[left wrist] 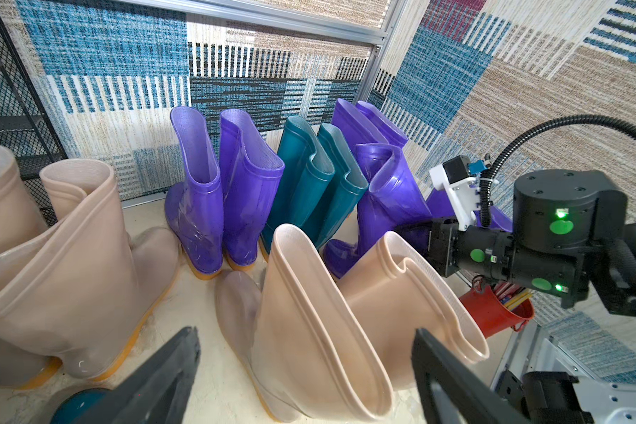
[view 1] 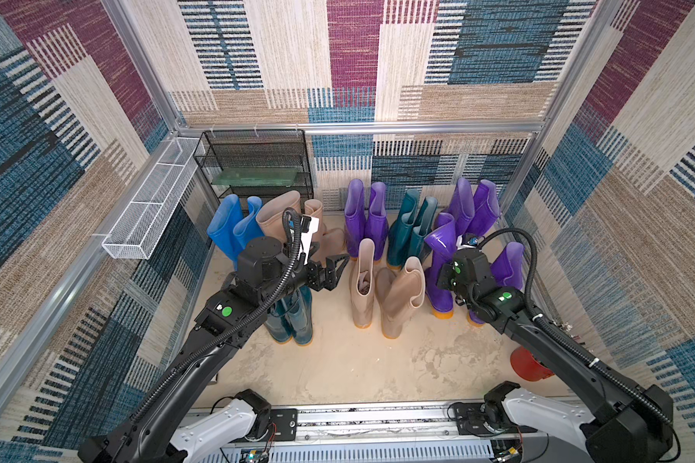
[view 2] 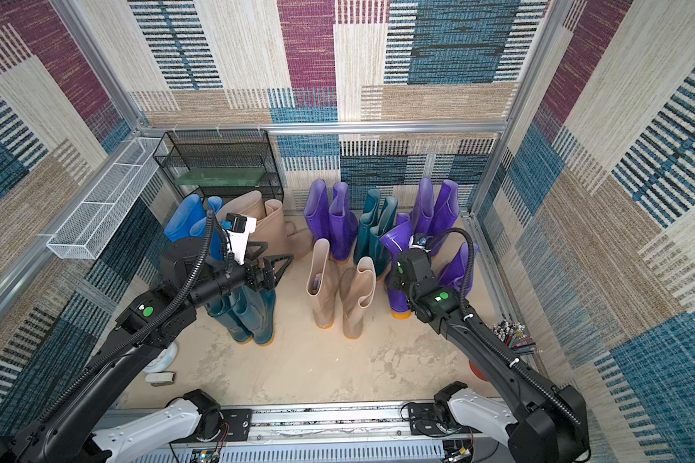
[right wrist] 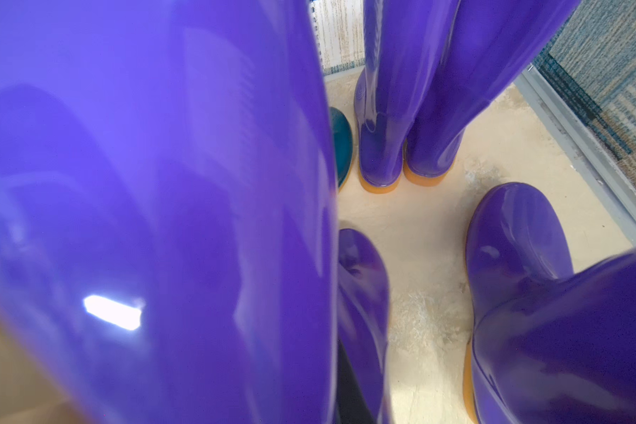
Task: Match and arrange rain boots in pairs
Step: Place the rain boot at the center of the board.
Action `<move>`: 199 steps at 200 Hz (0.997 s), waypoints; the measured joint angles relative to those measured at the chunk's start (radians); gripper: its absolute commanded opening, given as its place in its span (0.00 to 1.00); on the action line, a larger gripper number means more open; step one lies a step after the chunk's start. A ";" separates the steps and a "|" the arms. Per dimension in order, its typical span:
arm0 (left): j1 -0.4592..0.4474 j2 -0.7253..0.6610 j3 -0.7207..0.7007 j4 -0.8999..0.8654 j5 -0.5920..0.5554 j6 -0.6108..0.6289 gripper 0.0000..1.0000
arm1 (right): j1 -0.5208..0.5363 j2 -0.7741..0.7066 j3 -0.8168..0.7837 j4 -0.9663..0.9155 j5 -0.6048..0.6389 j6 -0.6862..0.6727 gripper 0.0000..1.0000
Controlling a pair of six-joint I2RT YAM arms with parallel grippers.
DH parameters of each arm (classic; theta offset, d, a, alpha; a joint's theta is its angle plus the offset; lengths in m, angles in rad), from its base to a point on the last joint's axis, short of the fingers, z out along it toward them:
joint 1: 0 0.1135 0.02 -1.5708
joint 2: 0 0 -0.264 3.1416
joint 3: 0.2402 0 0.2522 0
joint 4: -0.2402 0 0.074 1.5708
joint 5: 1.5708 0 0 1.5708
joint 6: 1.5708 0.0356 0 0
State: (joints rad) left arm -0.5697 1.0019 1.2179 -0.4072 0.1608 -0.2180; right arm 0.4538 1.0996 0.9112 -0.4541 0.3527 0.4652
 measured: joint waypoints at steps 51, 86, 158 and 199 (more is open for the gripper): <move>0.000 0.005 -0.002 0.000 0.000 0.000 0.92 | 0.001 -0.001 -0.084 0.055 -0.012 0.023 0.24; 0.000 0.008 -0.002 0.000 0.003 0.000 0.92 | 0.062 -0.061 -0.117 0.031 -0.027 0.077 0.75; 0.000 0.007 -0.002 0.000 0.008 -0.002 0.92 | 0.123 -0.202 0.026 -0.161 0.052 0.088 0.86; 0.001 -0.006 -0.002 0.002 0.026 -0.009 0.92 | 0.089 -0.209 0.238 -0.262 0.154 0.029 0.93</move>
State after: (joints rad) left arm -0.5690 0.9958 1.2156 -0.4053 0.1867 -0.2268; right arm 0.5430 0.8906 1.1488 -0.7166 0.5068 0.4942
